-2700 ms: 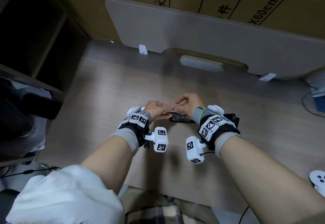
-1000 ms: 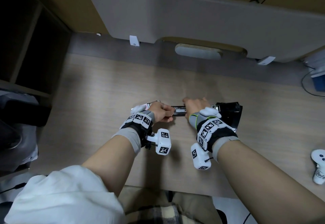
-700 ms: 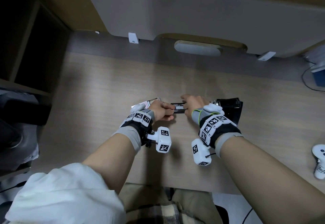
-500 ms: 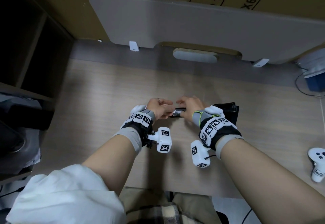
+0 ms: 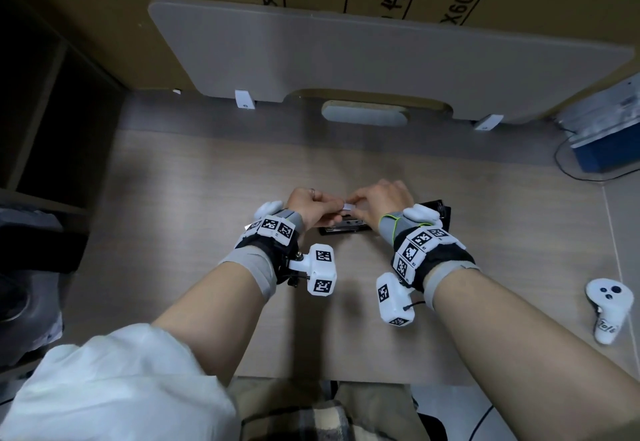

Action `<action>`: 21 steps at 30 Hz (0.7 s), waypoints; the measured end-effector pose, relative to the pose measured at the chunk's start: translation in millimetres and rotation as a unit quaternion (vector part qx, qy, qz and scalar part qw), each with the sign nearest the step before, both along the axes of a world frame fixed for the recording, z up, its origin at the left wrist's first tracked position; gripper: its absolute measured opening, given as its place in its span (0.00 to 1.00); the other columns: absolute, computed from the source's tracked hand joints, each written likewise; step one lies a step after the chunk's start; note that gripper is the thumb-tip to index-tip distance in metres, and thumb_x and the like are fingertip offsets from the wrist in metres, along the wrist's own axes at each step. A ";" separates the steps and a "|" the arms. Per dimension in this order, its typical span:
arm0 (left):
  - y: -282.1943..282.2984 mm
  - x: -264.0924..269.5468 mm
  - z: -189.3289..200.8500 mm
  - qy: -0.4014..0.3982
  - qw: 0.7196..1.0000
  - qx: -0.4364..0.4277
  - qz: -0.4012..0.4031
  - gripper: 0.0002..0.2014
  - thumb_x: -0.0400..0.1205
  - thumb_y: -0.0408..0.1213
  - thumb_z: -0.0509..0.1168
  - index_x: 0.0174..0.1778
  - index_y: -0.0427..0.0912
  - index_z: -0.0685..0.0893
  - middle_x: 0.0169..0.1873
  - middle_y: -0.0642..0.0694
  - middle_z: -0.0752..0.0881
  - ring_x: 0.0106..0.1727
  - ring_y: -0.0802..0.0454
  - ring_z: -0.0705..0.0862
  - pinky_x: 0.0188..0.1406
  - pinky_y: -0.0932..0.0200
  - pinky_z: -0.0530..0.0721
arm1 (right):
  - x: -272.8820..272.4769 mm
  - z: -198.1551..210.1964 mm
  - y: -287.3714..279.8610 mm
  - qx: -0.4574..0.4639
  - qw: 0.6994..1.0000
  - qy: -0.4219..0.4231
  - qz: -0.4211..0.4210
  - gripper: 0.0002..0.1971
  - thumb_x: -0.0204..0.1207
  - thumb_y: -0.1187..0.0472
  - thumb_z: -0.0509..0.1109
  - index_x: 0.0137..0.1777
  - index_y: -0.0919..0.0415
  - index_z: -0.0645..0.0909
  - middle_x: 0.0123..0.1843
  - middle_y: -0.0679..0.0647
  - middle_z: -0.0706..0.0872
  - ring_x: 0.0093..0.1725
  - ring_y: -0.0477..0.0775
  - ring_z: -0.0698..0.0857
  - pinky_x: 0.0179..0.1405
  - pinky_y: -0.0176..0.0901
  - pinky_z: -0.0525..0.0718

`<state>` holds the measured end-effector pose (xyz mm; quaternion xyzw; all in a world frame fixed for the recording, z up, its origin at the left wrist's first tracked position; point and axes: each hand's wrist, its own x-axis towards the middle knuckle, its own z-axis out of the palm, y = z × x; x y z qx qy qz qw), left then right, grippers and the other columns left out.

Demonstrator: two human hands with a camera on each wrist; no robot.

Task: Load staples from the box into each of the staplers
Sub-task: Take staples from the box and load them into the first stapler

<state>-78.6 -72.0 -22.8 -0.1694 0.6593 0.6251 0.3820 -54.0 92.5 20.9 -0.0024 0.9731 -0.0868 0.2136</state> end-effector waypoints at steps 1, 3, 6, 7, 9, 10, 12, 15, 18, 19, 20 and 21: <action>0.3 0.2 -0.6 0.000 1.000 0.004 -0.001 0.04 0.79 0.27 0.72 0.47 0.30 0.87 0.35 0.36 0.90 0.26 0.54 0.87 0.32 0.64 0.89 | -0.1 -1.8 0.0 0.011 1.000 0.000 0.010 0.16 0.78 0.39 0.66 0.63 0.37 0.84 0.57 0.47 0.88 0.66 0.52 0.78 0.66 0.48 0.66; 0.6 0.6 -2.0 -0.001 1.000 0.006 -0.003 0.03 0.79 0.27 0.72 0.45 0.31 0.88 0.31 0.39 0.90 0.25 0.54 0.87 0.33 0.64 0.89 | 0.1 -7.6 -1.2 0.036 0.999 -0.001 0.025 0.18 0.76 0.34 0.64 0.62 0.36 0.84 0.56 0.45 0.88 0.65 0.51 0.76 0.65 0.49 0.65; 0.8 1.7 -6.3 0.002 1.000 -0.014 0.007 0.02 0.80 0.32 0.72 0.46 0.37 0.87 0.33 0.43 0.91 0.27 0.55 0.87 0.32 0.63 0.88 | -1.3 -14.6 -3.0 0.064 0.997 -0.003 0.040 0.16 0.77 0.36 0.65 0.61 0.36 0.84 0.55 0.44 0.89 0.64 0.51 0.77 0.63 0.48 0.65; 1.0 1.7 -9.0 0.008 0.999 -0.040 0.012 0.03 0.80 0.34 0.72 0.47 0.40 0.86 0.36 0.44 0.91 0.28 0.54 0.87 0.33 0.62 0.87 | -1.7 -15.2 -3.4 0.073 0.996 -0.012 0.046 0.15 0.77 0.37 0.66 0.60 0.37 0.84 0.54 0.44 0.90 0.63 0.51 0.77 0.63 0.49 0.64; -2.1 2.7 -18.9 0.010 0.995 -0.097 0.029 0.07 0.80 0.38 0.71 0.52 0.42 0.85 0.37 0.44 0.90 0.30 0.54 0.86 0.30 0.62 0.87 | -3.1 -20.1 -3.8 0.102 0.991 -0.046 0.070 0.13 0.77 0.40 0.66 0.57 0.39 0.85 0.52 0.45 0.90 0.63 0.50 0.76 0.64 0.50 0.62; -4.5 3.9 -22.4 0.005 0.993 -0.115 0.032 0.08 0.80 0.37 0.71 0.53 0.41 0.85 0.35 0.44 0.89 0.30 0.53 0.86 0.28 0.61 0.88 | -3.2 -21.9 -3.9 0.121 0.987 -0.063 0.084 0.12 0.77 0.41 0.66 0.55 0.40 0.86 0.51 0.45 0.90 0.63 0.50 0.75 0.65 0.51 0.62; -8.4 7.4 -28.4 -0.013 0.992 -0.126 0.010 0.08 0.79 0.35 0.71 0.52 0.39 0.86 0.35 0.41 0.88 0.30 0.50 0.87 0.30 0.58 0.90 | -4.1 -28.0 -3.3 0.154 0.980 -0.083 0.097 0.11 0.76 0.42 0.68 0.53 0.40 0.87 0.49 0.46 0.90 0.64 0.51 0.75 0.66 0.53 0.61; -9.5 12.2 -32.6 -0.025 0.992 -0.122 -0.022 0.06 0.78 0.29 0.72 0.49 0.40 0.87 0.35 0.41 0.88 0.28 0.52 0.86 0.32 0.57 0.89 | -5.8 -40.0 -5.4 0.200 0.971 -0.089 0.096 0.10 0.74 0.47 0.68 0.51 0.43 0.88 0.46 0.47 0.89 0.63 0.52 0.75 0.63 0.54 0.61; -7.4 13.9 -38.5 -0.024 0.992 -0.124 -0.028 0.08 0.77 0.30 0.74 0.51 0.40 0.88 0.32 0.43 0.87 0.26 0.54 0.85 0.27 0.62 0.87 | -7.9 -47.2 -9.4 0.208 0.969 -0.091 0.094 0.10 0.73 0.47 0.68 0.50 0.44 0.88 0.46 0.46 0.89 0.62 0.52 0.77 0.61 0.55 0.61; -6.4 14.1 -39.6 -0.024 0.991 -0.126 -0.031 0.08 0.77 0.31 0.74 0.50 0.39 0.88 0.33 0.44 0.87 0.26 0.54 0.85 0.27 0.62 0.87 | -8.5 -48.0 -9.2 0.208 0.969 -0.090 0.096 0.10 0.73 0.47 0.68 0.50 0.44 0.88 0.47 0.47 0.89 0.62 0.53 0.77 0.60 0.55 0.62; -5.4 14.6 -40.4 -0.025 0.991 -0.126 -0.030 0.06 0.77 0.32 0.74 0.49 0.39 0.88 0.33 0.43 0.87 0.26 0.54 0.85 0.27 0.63 0.86 | -8.2 -48.3 -9.2 0.208 0.969 -0.088 0.100 0.10 0.74 0.47 0.68 0.51 0.44 0.88 0.47 0.47 0.89 0.61 0.53 0.77 0.59 0.54 0.62; -4.8 14.6 -41.9 -0.026 0.991 -0.127 -0.031 0.04 0.77 0.31 0.74 0.46 0.39 0.88 0.33 0.43 0.87 0.25 0.55 0.84 0.26 0.63 0.86 | -8.4 -49.0 -9.1 0.209 0.968 -0.087 0.104 0.10 0.75 0.48 0.67 0.52 0.44 0.87 0.48 0.47 0.89 0.61 0.53 0.78 0.58 0.53 0.62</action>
